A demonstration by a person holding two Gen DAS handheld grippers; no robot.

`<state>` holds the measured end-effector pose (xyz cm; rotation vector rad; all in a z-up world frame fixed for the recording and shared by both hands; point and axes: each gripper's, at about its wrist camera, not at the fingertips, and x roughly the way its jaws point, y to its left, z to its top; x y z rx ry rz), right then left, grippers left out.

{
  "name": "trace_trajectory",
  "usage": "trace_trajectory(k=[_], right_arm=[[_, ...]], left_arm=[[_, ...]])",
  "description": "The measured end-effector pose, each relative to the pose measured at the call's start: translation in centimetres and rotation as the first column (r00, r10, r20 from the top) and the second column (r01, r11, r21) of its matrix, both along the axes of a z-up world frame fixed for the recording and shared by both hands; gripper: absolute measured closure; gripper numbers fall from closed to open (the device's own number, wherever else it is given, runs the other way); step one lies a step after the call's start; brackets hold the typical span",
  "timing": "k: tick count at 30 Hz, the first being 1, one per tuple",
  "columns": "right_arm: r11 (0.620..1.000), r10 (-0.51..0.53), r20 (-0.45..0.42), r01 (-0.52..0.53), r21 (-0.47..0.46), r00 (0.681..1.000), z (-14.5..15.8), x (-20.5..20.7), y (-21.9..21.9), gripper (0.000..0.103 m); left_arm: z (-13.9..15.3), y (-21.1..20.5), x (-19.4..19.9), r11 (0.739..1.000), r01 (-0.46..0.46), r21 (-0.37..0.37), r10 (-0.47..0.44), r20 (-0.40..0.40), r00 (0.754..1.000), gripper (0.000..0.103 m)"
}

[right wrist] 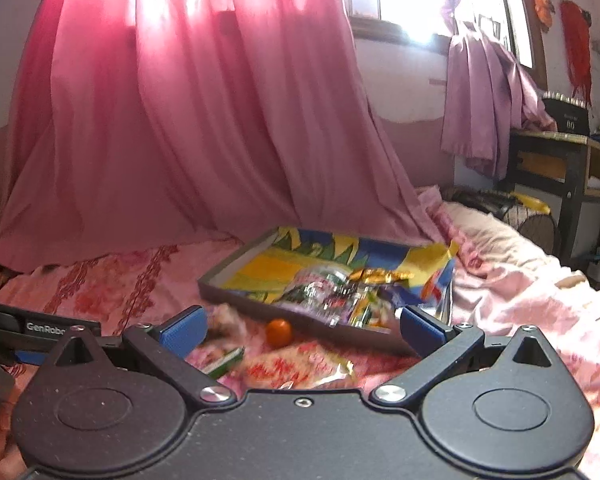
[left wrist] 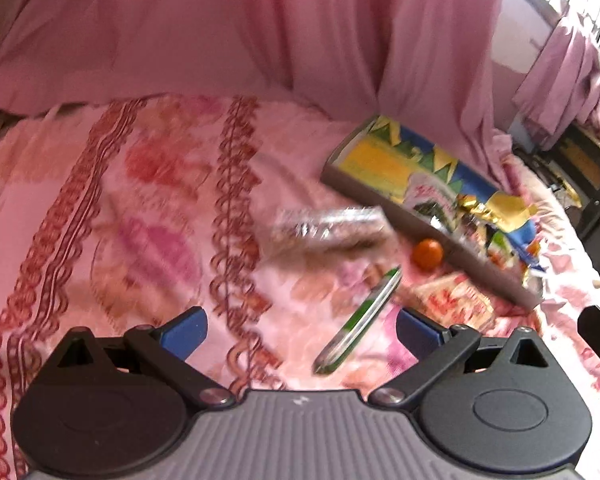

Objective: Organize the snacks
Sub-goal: 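Move both open tools back toward the remaining snacks on the sheet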

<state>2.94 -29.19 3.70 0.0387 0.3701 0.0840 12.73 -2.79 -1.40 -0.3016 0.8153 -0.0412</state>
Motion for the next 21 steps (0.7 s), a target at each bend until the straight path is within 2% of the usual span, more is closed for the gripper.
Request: trace_trajectory(k=[9,14,21], right_arm=[[1.0,-0.018,-0.111,0.019,0.005,0.994,-1.5,-1.0,0.4,0.001],[0.999,-0.032,-0.158,0.034,0.01,0.987,-2.2,-1.8,0.6,0.001],[0.999,-0.053,-0.19,0.051,-0.013,0.98,-2.8,-2.2,0.9,0.001]], left_arm=[[-0.7,-0.2,-1.3,0.999,0.022,0.044,-0.021,-0.02,1.0,0.001],[-1.0,-0.5,-2.0,0.995,0.011,0.097,-0.007,-0.044,0.999,0.001],[-1.0,-0.3,-2.6,0.995,0.011,0.096,-0.005,-0.056,0.998,0.001]])
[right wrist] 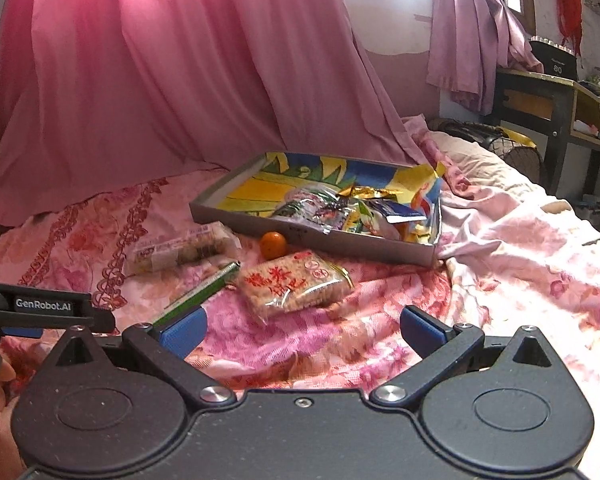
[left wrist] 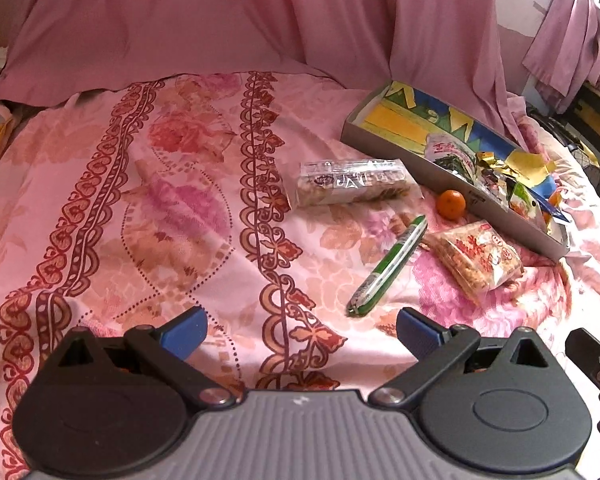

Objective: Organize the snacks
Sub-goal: 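Move both open tools back toward the remaining snacks on the sheet, then close the left tool on the green stick pack while the right tool grasps the rice cracker bag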

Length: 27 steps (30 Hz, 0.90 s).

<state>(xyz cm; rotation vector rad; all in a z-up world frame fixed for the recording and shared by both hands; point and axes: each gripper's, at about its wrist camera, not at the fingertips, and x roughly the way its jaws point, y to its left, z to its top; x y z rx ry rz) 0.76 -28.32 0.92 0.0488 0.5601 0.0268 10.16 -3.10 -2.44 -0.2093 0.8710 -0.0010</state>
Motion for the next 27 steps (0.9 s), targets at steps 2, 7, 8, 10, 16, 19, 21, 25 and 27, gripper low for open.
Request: trace_trajectory(k=[2,7,8,10,16,19,21,25,27], right_arm=[[1.0,-0.004,-0.007,0.004,0.001,1.0,-0.1,0.1,-0.1,0.001],[1.0,-0.013,-0.028,0.013,0.011,1.0,-0.4,0.6,-0.2,0.001],[1.0,-0.014,-0.032,0.014,0.013,0.999,-0.4,0.7,-0.3,0.001],[1.0,-0.015,-0.041,0.015,0.016,0.999,-0.6,0.8,-0.3,0.001],[1.0,-0.019,-0.073,0.021,0.019,0.997,-1.0,1.6,-0.3,0.001],[1.0,-0.02,-0.092,0.021,0.019,0.996,-1.3,2.0,-0.3,0.001],[1.0,-0.016,-0.108,0.018,0.013,0.994,-1.6,2.3,-0.1,0.001],[1.0,-0.007,-0.125,0.008,0.002,0.992,-1.9,2.7,0.1,0.001],[1.0,-0.002,-0.123,0.0,-0.013,0.992,-2.0,3.0,0.2,0.001]], left_arm=[[0.0,0.0,0.0,1.0,0.005,0.0,-0.005,0.002,1.0,0.001],[-0.1,-0.2,0.2,1.0,0.02,0.01,-0.02,0.008,1.0,0.001],[-0.2,-0.2,0.3,1.0,0.022,0.011,-0.022,0.007,1.0,0.001],[-0.3,-0.3,0.5,1.0,0.027,0.013,-0.027,0.007,1.0,0.001],[-0.9,-0.7,1.0,0.997,0.065,0.038,-0.066,0.019,0.998,0.001],[-1.1,-0.8,1.5,0.995,0.096,0.038,-0.097,0.027,0.995,0.0],[-1.1,-1.0,1.8,0.993,0.115,0.041,-0.117,0.04,0.992,0.0],[-0.9,-1.5,2.6,0.977,0.196,0.086,-0.203,0.089,0.975,0.001],[-0.8,-1.8,3.3,0.965,0.237,0.108,-0.248,0.106,0.963,0.0]])
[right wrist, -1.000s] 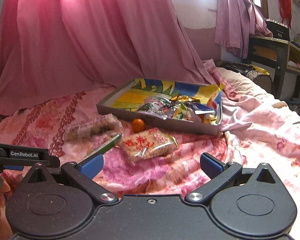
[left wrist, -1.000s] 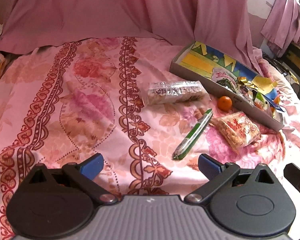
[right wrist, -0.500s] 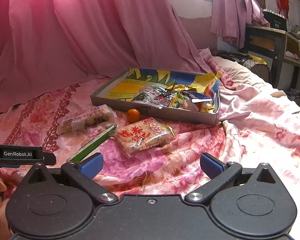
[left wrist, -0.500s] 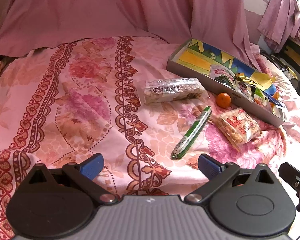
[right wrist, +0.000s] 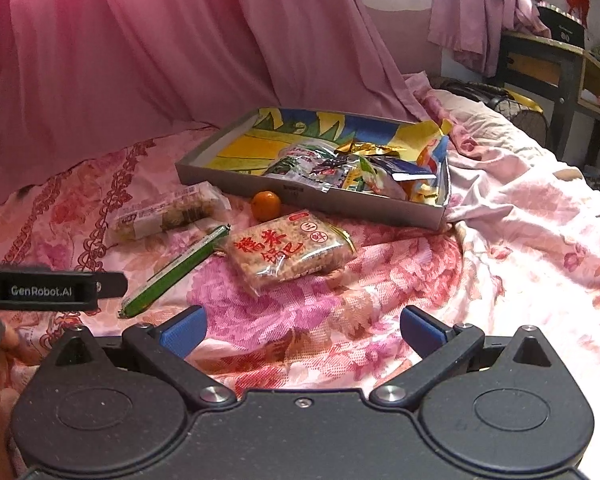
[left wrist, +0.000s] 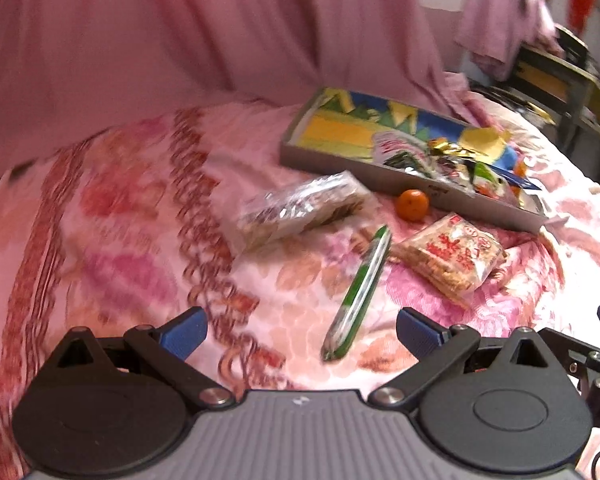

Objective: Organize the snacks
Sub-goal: 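Close the left tool on the green stick pack while the right tool grasps the rice cracker bag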

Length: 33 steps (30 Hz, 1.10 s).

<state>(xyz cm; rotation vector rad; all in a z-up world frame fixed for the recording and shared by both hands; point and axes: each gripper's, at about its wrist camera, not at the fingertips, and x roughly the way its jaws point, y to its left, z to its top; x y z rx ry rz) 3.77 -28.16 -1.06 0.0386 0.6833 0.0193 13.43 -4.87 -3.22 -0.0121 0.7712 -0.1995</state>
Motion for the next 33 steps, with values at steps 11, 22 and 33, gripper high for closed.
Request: trace_trajectory(k=[11,22,33], right_arm=[[0.982,0.116,0.023,-0.111,-0.156,0.993,-1.3,4.1,1.4,0.001],[0.986,0.076,0.014,-0.073,-0.148,0.997,-2.6,8.9,0.2,0.001],[0.974,0.067,-0.086,-0.047,0.22,0.994,-3.0,9.6,-2.4,0.003]], left_arm=[[-1.1,-0.6,3.9,0.996,0.092,-0.02,-0.093,-0.026,0.995,0.001],[-3.1,-2.0,4.8,0.972,0.228,0.053,-0.226,-0.042,0.973,0.001],[-3.3,-3.0,4.6,0.95,0.31,0.046,-0.309,-0.039,0.95,0.017]])
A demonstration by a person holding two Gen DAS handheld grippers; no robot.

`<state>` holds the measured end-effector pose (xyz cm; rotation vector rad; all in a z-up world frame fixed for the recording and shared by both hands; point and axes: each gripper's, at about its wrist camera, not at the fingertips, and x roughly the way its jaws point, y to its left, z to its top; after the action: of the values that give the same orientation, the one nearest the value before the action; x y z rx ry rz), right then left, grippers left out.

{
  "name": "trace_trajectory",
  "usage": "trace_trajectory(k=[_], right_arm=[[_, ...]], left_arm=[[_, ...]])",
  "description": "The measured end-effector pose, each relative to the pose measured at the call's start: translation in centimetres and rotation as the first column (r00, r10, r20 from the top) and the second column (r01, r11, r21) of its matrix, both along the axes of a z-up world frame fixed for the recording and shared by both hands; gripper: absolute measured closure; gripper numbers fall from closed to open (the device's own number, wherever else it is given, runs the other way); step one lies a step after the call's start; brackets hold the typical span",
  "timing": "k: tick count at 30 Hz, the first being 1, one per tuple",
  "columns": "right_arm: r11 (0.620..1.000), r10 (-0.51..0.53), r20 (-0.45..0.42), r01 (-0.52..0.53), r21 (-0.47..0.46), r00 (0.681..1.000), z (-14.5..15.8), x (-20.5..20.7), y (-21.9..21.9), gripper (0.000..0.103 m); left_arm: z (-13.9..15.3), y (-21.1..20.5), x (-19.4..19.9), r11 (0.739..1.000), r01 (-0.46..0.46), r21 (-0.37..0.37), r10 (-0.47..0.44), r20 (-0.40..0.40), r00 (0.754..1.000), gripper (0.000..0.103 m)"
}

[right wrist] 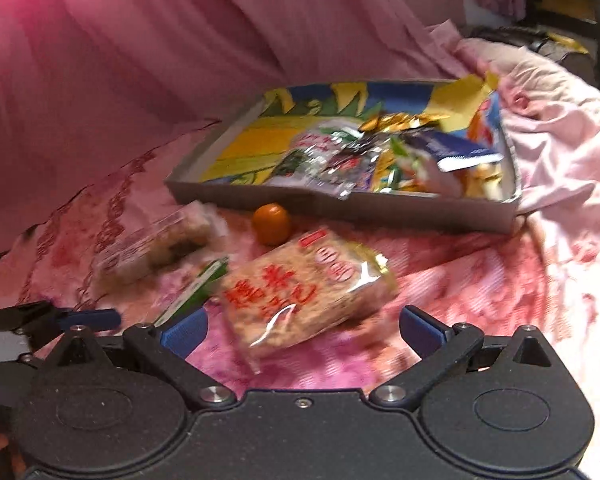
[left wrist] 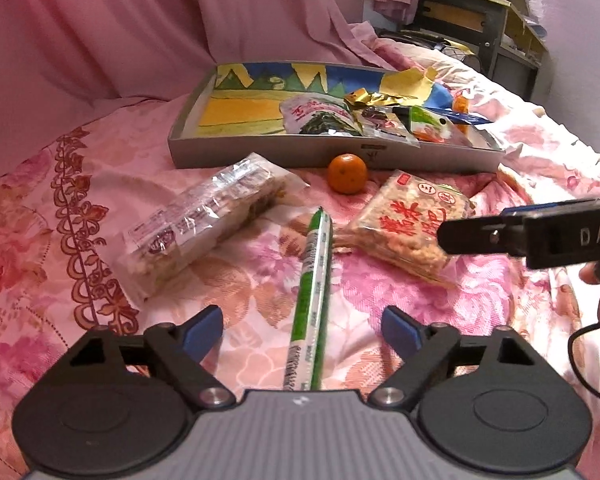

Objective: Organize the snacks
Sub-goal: 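Close the left tool on the green stick pack while the right tool grasps the rice cracker bag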

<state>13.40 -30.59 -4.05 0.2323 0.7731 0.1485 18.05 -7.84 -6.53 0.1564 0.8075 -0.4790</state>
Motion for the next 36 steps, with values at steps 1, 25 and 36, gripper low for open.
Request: trace_trajectory(k=[1,25,36], right_arm=[[1.0,0.007,-0.008,-0.007,0.008,1.0,-0.1,-0.1,0.2,0.005],[0.933,-0.047,-0.115,0.084,0.35,0.992,-2.7,2.5,-1.5,0.019],[0.929,-0.134,-0.151,0.177,0.324,0.979,-2.3,2.0,-2.4,0.069]], left_arm=[[0.0,0.1,0.0,1.0,-0.003,-0.002,0.003,-0.004,1.0,0.02],[-0.3,0.9,0.4,0.999,-0.048,-0.021,0.047,-0.045,0.998,0.056],[0.1,0.6,-0.2,0.998,-0.059,-0.015,0.058,-0.069,0.996,0.077]])
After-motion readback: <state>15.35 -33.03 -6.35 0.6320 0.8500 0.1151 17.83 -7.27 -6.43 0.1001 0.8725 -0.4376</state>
